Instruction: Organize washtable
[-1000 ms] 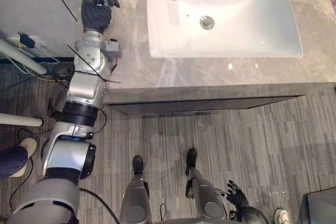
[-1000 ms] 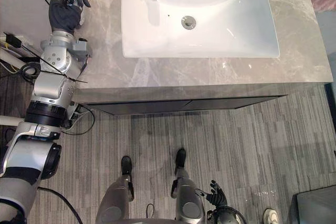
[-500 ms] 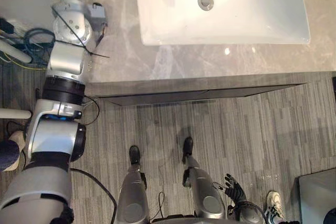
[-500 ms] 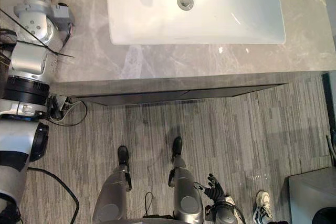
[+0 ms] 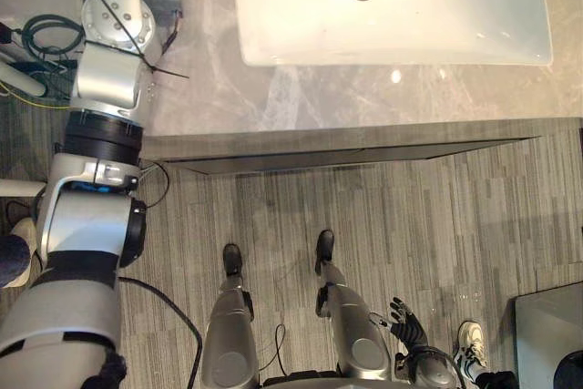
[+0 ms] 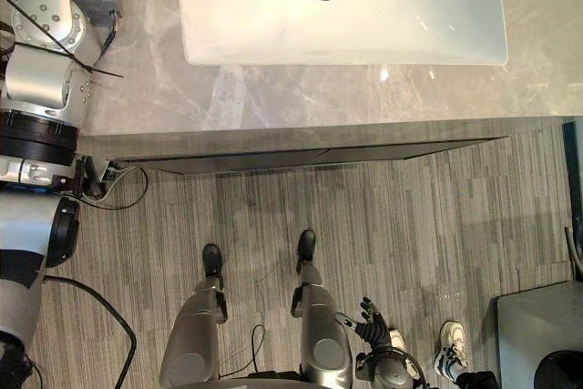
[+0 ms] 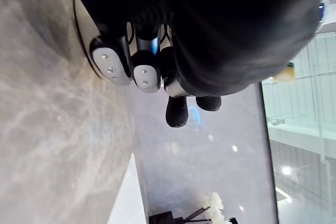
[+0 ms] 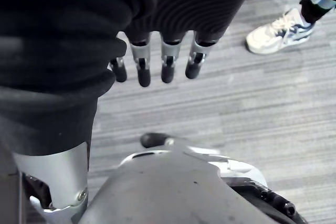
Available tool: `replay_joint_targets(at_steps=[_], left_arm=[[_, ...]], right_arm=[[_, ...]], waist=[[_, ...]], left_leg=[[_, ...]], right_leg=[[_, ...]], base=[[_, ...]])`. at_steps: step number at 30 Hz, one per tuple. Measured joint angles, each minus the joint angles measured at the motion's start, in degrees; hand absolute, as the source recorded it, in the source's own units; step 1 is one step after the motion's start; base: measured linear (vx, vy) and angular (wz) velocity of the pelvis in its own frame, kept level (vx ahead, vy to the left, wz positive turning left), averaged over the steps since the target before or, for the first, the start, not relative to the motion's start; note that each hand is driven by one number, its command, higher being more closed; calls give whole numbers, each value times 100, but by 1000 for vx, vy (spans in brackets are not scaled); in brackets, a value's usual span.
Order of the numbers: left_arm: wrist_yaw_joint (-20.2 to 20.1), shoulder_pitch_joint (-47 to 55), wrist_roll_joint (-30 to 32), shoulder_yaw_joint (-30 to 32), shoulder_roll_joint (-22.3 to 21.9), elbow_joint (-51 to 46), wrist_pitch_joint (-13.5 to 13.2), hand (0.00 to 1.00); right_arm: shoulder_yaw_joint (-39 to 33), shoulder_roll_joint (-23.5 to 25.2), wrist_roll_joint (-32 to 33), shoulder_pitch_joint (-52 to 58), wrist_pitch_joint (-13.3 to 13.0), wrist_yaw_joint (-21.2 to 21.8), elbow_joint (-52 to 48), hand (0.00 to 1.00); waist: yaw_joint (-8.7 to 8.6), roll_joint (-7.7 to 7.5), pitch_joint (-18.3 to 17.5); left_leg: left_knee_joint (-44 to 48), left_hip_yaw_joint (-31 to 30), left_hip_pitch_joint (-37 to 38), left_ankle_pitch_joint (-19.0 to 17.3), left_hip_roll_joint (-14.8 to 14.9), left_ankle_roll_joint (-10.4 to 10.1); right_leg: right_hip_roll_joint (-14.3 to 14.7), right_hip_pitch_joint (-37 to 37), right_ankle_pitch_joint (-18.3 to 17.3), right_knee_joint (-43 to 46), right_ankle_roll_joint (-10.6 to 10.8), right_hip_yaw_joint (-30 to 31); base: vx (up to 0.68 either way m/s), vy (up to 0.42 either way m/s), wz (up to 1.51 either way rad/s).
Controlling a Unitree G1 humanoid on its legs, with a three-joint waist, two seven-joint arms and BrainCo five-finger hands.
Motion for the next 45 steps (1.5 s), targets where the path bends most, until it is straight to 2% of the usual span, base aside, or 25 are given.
replay_joint_targets(at_steps=[2,5,9,12,14,18,19,21,25,26,27,28,29,30,31,34,35,36,38,40,41,42,43,44,45], left_arm=[[-127,931,-120,87,-49,-779,-173,100],[-393,2420,-333,348,-333,-1690,-216,100],[-707,4340,-573,1133,-870,-2850,-335,100],[-728,5557,-407,1861,-1483,-3793,-462,100],[-726,6551,-110,2479,-2117,-4259,-568,100],[-709,7846,258,3124,-3191,-4188,-529,100],[-709,8285,412,3314,-3626,-4033,-477,100],[-701,8664,554,3471,-4008,-3755,-369,100],[-683,9094,806,3809,-4423,-2708,-85,100],[-670,9084,815,3868,-4428,-2446,-32,0],[-637,9048,864,3949,-4441,-1947,69,0],[-614,8965,891,4012,-4451,-1328,106,0],[-612,8900,907,4032,-4460,-970,131,0],[-633,8740,901,3985,-4465,-30,217,0],[-633,8681,899,3982,-4453,365,242,0],[-621,8324,785,4126,-4297,2486,291,0],[-617,8165,705,4344,-4230,3249,325,0],[-617,8078,669,4480,-4218,3581,331,0],[-726,7710,480,4874,-4204,4517,427,0],[-782,7543,476,4935,-4166,4670,551,0],[-811,7437,585,4875,-4109,4802,602,0],[-828,7393,592,4846,-4118,4886,610,0],[-846,7369,603,4791,-4116,4991,648,0],[-853,7338,623,4604,-4122,5044,706,0],[-854,7312,654,4516,-4105,5060,711,0]], right_arm=[[-80,-2,-4,5,6,-4,42,0],[-304,-50,-14,21,26,14,266,0],[-552,-87,-90,151,67,82,541,0],[-683,-113,-193,237,121,121,751,0],[-730,-123,-311,304,138,197,897,0],[-807,-182,-412,379,184,223,1120,0],[-853,-171,-413,459,216,231,1123,0],[-897,-149,-414,506,238,263,1118,0],[-879,-106,-413,512,264,333,785,0],[-865,-95,-412,502,270,333,710,0],[-829,-37,-411,472,275,332,575,0],[-711,-35,-407,417,279,331,525,0],[-666,-17,-406,414,285,331,483,0],[-664,58,-405,397,317,323,444,0],[-662,94,-406,389,344,323,450,0],[-789,183,-391,346,359,290,530,0],[-905,245,-396,223,362,247,736,0],[-964,288,-386,173,362,217,861,0],[-1359,430,-396,81,375,206,1107,0],[-1592,454,-401,33,416,210,1193,0],[-1701,421,-396,-59,474,209,1325,0],[-1714,386,-386,-105,500,210,1369,0],[-1719,312,-376,-196,503,209,1485,0],[-1750,243,-290,-375,507,213,1531,0],[-1786,245,-276,-420,506,213,1531,0]], waist=[[27,130,-68],[158,390,-263],[324,712,-726],[451,870,-1170],[582,970,-1469],[778,1085,-1835],[872,1089,-1979],[941,1091,-2022],[944,1073,-2118],[943,1068,-2120],[936,1067,-2118],[918,1064,-2117],[915,1066,-2118],[889,1041,-2130],[890,1036,-2157],[795,1030,-2183],[693,1027,-2231],[662,1028,-2263],[576,828,-2322],[573,827,-2315],[560,852,-2302],[535,888,-2299],[488,959,-2263],[405,1191,-2182],[366,1215,-2124]], left_leg=[[-31,-17,66,0,-8,0],[-82,-72,212,-1,-9,-1],[-269,-145,607,-6,-9,-5],[-390,-270,919,-16,-12,-17],[-431,-360,1160,-57,-10,-29],[-329,-526,1278,-154,-9,-39],[-318,-645,1292,-159,-12,-39],[-310,-771,1382,-156,-7,-41],[-213,-970,1392,-174,-4,-19],[-175,-981,1375,-187,2,-2],[-15,-972,1307,-274,25,40],[222,-717,1233,-413,114,234],[320,-534,1214,-460,183,309],[466,-263,1187,-491,287,344],[472,-245,1190,-498,287,333],[793,-250,1180,-608,296,102],[843,-199,1151,-628,270,43],[840,-140,1143,-632,256,34],[882,57,1089,-657,149,0],[1030,186,1007,-762,106,49],[1108,358,1000,-864,92,77],[1099,468,1025,-889,88,120],[949,650,1142,-906,82,163],[745,1060,1312,-764,219,360],[755,1199,1383,-765,252,366]], right_leg=[[-5,69,-26,-1,12,-26],[-2,228,-94,0,45,-89],[-1,597,-244,4,78,-204],[-4,939,-383,12,106,-358],[-2,1220,-483,18,109,-470],[-1,1549,-609,22,112,-653],[-4,1636,-682,41,110,-779],[-11,1797,-756,106,107,-941],[-40,1972,-859,270,148,-1261],[-44,1970,-875,317,144,-1285],[-52,1961,-904,404,139,-1343],[-66,1955,-924,495,128,-1375],[-97,1958,-942,541,133,-1383],[-147,1905,-1007,670,159,-1392],[-189,1872,-1026,720,157,-1369],[-258,1848,-1028,741,166,-1205],[-283,1767,-1016,766,181,-1096],[-301,1712,-996,770,196,-1031],[-402,1485,-908,773,197,-773],[-442,1348,-887,833,164,-639],[-486,1244,-892,917,43,-689],[-560,1218,-904,949,-198,-902],[-732,1181,-1062,1039,-1001,-1505],[-1056,1037,-1370,1883,-1199,-2124],[-1194,940,-1431,2497,-1131,-2350]], base=[[14,-6,6],[27,-9,10],[47,-12,12],[76,-10,22],[80,-12,20],[32,-6,26],[-6,-13,35],[-2,-20,41],[-38,-18,37],[-68,-9,19],[-71,3,11],[-71,10,8],[-83,42,9],[-71,43,5],[-57,78,0],[-35,90,-26],[-43,80,-28],[-44,98,-39],[-44,116,-47],[-55,122,-47],[-58,123,-55],[-43,149,-81],[-43,175,-111],[-73,147,-115],[-87,84,-96]])
